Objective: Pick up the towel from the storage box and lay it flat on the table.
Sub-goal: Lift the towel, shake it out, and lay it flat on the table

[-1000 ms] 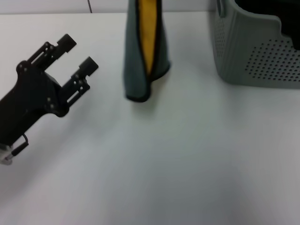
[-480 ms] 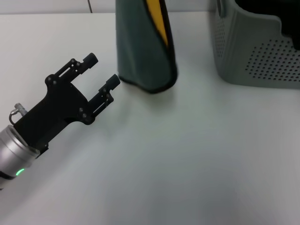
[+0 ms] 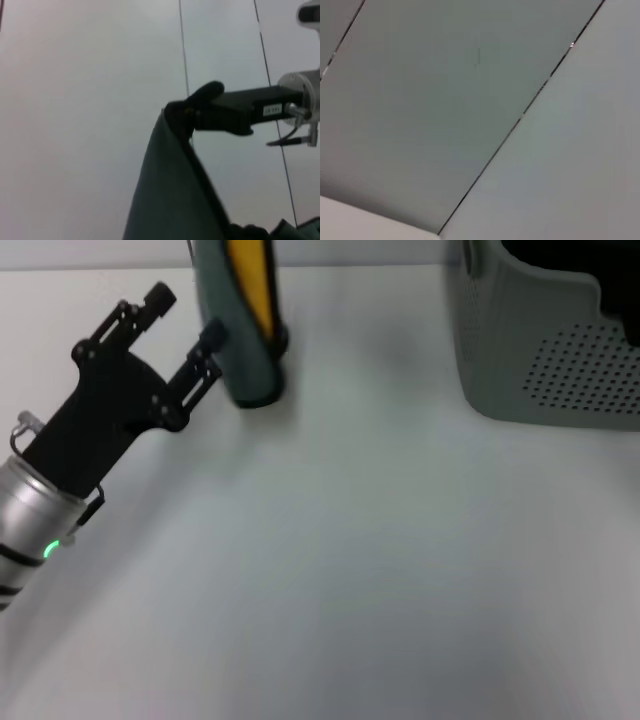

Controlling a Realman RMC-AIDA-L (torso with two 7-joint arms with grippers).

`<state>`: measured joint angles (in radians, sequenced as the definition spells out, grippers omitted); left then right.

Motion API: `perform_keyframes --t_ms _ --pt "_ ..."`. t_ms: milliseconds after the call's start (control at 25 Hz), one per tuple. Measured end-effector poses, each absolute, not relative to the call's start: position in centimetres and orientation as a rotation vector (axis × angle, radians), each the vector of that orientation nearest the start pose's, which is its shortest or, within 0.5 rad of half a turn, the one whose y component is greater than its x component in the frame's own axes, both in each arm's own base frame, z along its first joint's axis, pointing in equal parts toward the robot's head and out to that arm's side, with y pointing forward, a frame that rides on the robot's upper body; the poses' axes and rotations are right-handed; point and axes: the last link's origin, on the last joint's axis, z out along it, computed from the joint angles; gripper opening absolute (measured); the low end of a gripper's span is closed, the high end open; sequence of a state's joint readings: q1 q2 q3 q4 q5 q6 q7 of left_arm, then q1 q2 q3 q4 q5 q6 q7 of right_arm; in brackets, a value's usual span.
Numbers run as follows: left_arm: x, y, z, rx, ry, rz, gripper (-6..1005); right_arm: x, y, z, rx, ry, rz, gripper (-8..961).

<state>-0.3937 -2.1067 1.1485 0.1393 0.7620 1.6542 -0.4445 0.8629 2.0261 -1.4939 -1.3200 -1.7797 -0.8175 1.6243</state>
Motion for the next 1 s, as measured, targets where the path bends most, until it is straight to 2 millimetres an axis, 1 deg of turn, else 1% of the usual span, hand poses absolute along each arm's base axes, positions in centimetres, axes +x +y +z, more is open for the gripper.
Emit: perform_keyframes --t_ms 160,320,440,600,720,880,1000 --pt "-26.4 29.2 -1.2 -1.904 -0.204 -1.204 612 -5.8 42.1 -0.1 -2.456 -0.584 0.519 8" --pt "-26.4 30.0 -0.8 -1.868 -0.222 -1.197 611 -6.2 42.4 -0.7 -2.469 -0.608 0.48 8" --pt "-26.5 30.5 -1.0 -1.869 -0.239 -1.175 611 -6.5 42.2 -1.3 -2.48 -0.634 0.462 9" --pt "-27.0 30.9 -1.0 -1.859 -0.272 -1.139 610 -7.1 41.1 -1.7 -2.488 -0.693 0.462 9" --pt "-27.3 31.2 -1.2 -1.864 -0.296 -1.105 610 -7.3 40.6 -1.6 -2.475 -0.722 0.473 9" --pt "-27.3 31.4 -1.4 -1.867 -0.304 -1.096 610 -7.5 40.4 -1.2 -2.456 -0.728 0.486 10" --pt "-27.5 31.4 -1.2 -1.849 -0.313 -1.094 609 -7.2 40.4 -0.5 -2.435 -0.717 0.499 10"
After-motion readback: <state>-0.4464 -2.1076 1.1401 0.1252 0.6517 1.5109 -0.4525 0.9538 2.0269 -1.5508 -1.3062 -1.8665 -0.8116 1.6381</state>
